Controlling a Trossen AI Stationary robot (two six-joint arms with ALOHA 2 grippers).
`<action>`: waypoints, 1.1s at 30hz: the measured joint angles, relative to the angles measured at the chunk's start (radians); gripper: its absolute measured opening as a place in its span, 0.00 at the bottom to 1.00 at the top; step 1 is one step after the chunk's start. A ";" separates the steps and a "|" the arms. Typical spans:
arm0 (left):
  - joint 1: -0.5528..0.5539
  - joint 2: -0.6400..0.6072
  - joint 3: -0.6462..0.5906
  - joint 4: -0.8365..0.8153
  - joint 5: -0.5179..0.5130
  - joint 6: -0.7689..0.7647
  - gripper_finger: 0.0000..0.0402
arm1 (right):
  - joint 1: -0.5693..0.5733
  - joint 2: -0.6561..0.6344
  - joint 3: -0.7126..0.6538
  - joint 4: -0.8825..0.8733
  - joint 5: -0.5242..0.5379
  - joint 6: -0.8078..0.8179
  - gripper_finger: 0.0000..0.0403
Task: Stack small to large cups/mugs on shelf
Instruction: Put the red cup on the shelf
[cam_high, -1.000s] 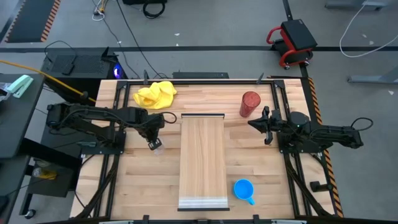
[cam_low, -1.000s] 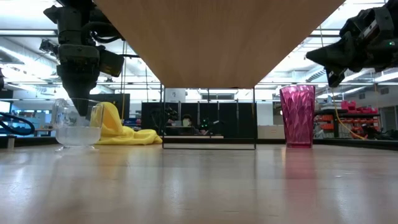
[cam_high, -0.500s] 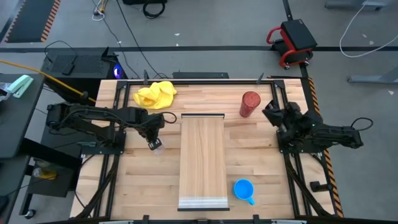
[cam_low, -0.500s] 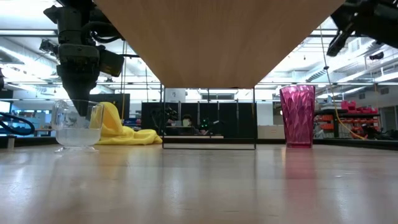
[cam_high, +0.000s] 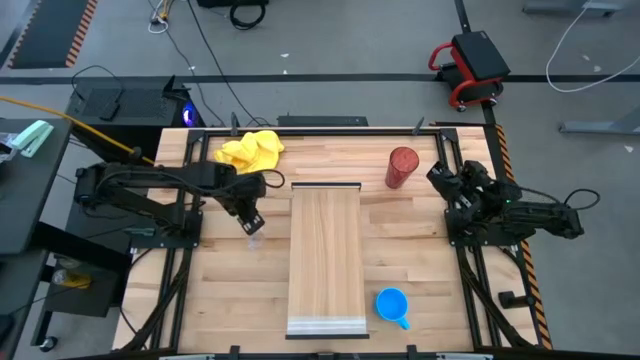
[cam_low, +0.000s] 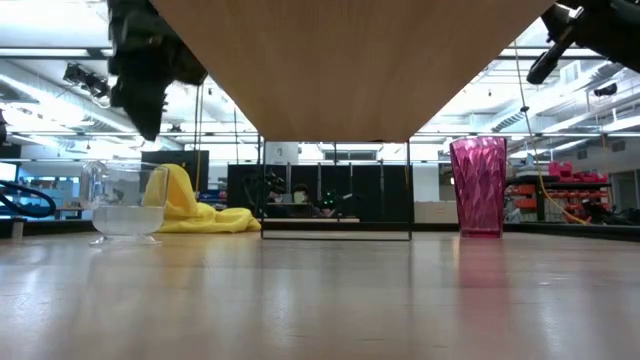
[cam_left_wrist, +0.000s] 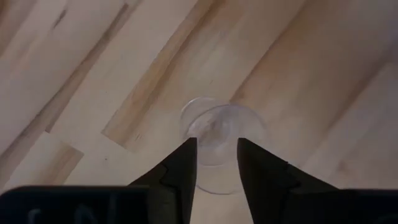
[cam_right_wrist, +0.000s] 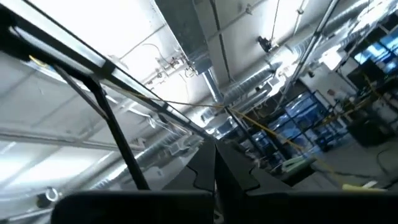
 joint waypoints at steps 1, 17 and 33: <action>0.000 0.000 0.018 -0.011 -0.001 -0.004 0.32 | 0.000 0.000 0.000 0.000 0.000 0.025 0.03; 0.000 0.000 0.217 -0.139 -0.012 -0.036 0.34 | 0.000 0.029 0.453 -0.508 -0.101 0.262 0.03; 0.000 0.000 0.213 -0.148 -0.015 -0.108 0.34 | 0.001 0.698 1.224 -2.031 -0.082 0.167 0.03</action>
